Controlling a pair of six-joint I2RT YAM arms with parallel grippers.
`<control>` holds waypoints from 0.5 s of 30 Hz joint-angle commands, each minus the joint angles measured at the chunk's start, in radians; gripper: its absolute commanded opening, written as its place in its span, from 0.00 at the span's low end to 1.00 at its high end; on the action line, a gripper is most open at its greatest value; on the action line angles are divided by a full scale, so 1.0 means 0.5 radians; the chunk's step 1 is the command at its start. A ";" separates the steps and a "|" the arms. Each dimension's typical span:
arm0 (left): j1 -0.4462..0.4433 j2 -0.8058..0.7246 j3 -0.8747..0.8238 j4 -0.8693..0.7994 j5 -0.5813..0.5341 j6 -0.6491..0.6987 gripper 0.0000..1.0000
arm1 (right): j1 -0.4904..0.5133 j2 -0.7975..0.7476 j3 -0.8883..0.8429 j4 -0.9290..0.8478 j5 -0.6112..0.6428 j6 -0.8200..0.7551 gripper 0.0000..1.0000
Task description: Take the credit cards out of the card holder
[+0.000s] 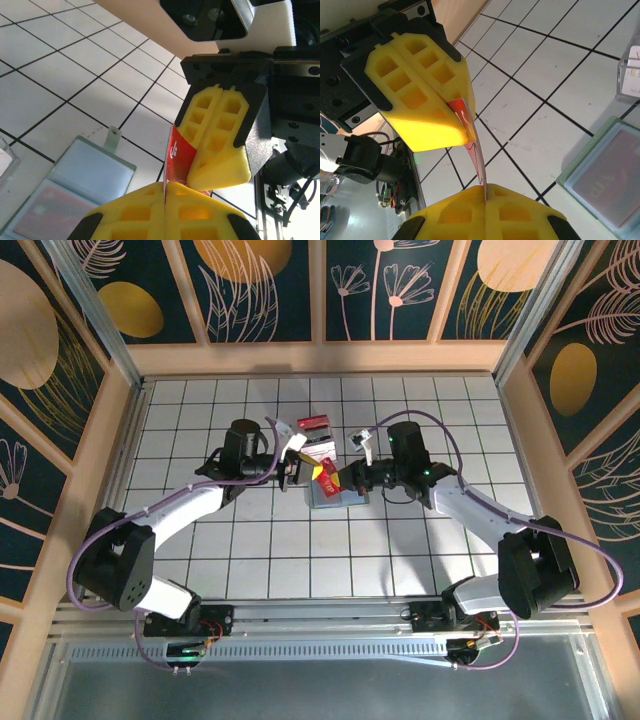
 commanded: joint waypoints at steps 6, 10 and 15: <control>-0.025 -0.157 -0.223 0.429 -0.227 -0.398 0.00 | -0.018 -0.122 -0.100 0.646 0.104 0.229 0.31; -0.026 -0.298 -0.410 0.776 -0.503 -0.716 0.00 | -0.043 -0.263 -0.272 0.916 0.409 0.432 0.42; -0.027 -0.434 -0.581 1.084 -0.800 -0.999 0.00 | -0.053 -0.386 -0.518 1.308 0.741 0.772 0.46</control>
